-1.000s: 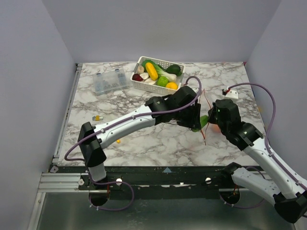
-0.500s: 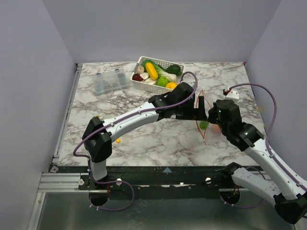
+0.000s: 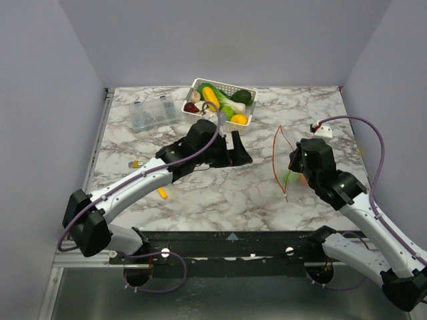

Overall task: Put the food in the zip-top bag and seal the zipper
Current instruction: Move the bin to the center of the board.

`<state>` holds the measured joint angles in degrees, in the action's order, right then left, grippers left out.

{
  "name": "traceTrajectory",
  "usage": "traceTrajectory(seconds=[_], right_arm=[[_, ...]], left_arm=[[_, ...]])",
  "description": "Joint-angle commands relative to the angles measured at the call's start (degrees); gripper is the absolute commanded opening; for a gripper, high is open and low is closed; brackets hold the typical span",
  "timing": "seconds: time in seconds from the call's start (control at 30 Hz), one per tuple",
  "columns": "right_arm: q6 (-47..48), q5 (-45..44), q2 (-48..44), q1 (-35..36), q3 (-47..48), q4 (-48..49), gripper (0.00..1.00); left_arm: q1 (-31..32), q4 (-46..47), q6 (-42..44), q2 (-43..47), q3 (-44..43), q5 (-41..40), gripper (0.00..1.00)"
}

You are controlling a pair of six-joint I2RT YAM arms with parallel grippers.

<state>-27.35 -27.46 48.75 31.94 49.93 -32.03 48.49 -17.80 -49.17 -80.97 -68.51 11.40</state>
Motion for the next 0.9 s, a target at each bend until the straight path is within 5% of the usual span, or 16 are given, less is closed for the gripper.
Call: traceTrajectory(seconds=[0.0, 0.37, 0.67, 0.87], right_arm=[[0.28, 1.09, 0.00, 0.40, -0.79, 1.16, 0.01], [0.16, -1.14, 1.45, 0.40, -0.52, 0.74, 0.01], [0.94, -3.60, 3.01, 0.40, -0.36, 0.82, 0.01], [1.73, -4.03, 2.01, 0.40, -0.38, 1.65, 0.01]], left_arm=[[-7.03, 4.99, 0.52, 6.19, 7.73, 1.62, 0.94], [-20.34, -0.28, 4.53, -3.47, -3.63, -17.54, 0.86], [-22.12, 1.86, 18.20, -26.37, -30.22, -25.79, 0.83], [-23.02, -0.67, 16.66, -39.80, -46.66, -27.71, 0.81]])
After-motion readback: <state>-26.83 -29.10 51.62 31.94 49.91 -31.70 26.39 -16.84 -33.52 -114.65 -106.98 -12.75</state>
